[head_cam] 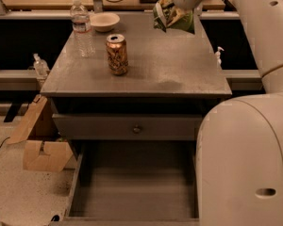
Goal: Pick green jalapeno chip bag from middle drawer and place on counter
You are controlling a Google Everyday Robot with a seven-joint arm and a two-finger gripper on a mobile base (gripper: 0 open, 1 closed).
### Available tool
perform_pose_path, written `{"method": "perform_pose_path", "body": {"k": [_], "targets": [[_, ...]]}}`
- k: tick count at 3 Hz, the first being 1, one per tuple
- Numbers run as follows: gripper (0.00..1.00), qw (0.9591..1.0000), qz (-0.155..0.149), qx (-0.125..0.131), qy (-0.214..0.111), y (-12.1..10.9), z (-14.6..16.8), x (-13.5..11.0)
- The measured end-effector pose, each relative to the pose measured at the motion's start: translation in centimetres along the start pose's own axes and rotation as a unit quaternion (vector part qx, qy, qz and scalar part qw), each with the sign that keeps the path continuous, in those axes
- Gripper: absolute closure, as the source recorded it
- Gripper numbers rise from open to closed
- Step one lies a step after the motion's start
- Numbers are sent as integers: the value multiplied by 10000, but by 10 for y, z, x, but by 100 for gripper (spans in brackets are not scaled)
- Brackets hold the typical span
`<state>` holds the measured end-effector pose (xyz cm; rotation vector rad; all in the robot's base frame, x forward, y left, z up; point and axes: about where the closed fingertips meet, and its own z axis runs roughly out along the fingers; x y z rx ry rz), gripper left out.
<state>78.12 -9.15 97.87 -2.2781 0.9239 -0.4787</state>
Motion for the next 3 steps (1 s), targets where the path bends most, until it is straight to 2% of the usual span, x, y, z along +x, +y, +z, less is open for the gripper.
{"method": "perform_pose_path", "body": {"k": [1,2,3], "targets": [[34,10000,-1,-17,-22,1,4,-1],[5,10000,-3,-38,-53,1,10,-3],[0,10000,-4,-46,-63,1,12,-3]]}}
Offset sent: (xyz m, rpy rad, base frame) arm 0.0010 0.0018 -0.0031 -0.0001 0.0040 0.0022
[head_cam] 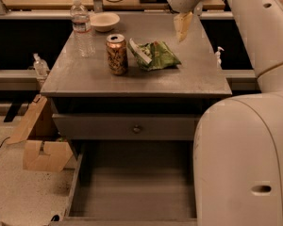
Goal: Pick green jalapeno chip bag from middle drawer and place on counter
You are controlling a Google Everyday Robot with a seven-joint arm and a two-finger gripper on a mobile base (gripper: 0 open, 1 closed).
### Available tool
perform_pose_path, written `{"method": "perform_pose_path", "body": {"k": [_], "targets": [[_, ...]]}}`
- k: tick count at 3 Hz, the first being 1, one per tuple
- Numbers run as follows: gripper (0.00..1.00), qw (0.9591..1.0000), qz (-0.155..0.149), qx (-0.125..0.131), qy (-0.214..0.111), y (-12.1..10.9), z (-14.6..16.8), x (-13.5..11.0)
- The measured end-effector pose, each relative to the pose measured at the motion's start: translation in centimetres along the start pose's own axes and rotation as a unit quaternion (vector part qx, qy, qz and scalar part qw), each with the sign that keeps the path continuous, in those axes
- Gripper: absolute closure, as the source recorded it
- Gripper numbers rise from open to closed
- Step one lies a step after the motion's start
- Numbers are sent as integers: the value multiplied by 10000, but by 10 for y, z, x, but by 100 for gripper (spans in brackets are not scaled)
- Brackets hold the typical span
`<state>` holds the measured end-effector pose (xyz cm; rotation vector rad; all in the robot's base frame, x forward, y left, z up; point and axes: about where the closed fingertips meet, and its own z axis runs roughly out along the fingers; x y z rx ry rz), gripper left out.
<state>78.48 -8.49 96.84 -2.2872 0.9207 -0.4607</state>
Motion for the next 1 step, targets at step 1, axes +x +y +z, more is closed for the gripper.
{"method": "perform_pose_path", "body": {"k": [1], "targets": [[0,10000,0,0,0,0,0,0]]}}
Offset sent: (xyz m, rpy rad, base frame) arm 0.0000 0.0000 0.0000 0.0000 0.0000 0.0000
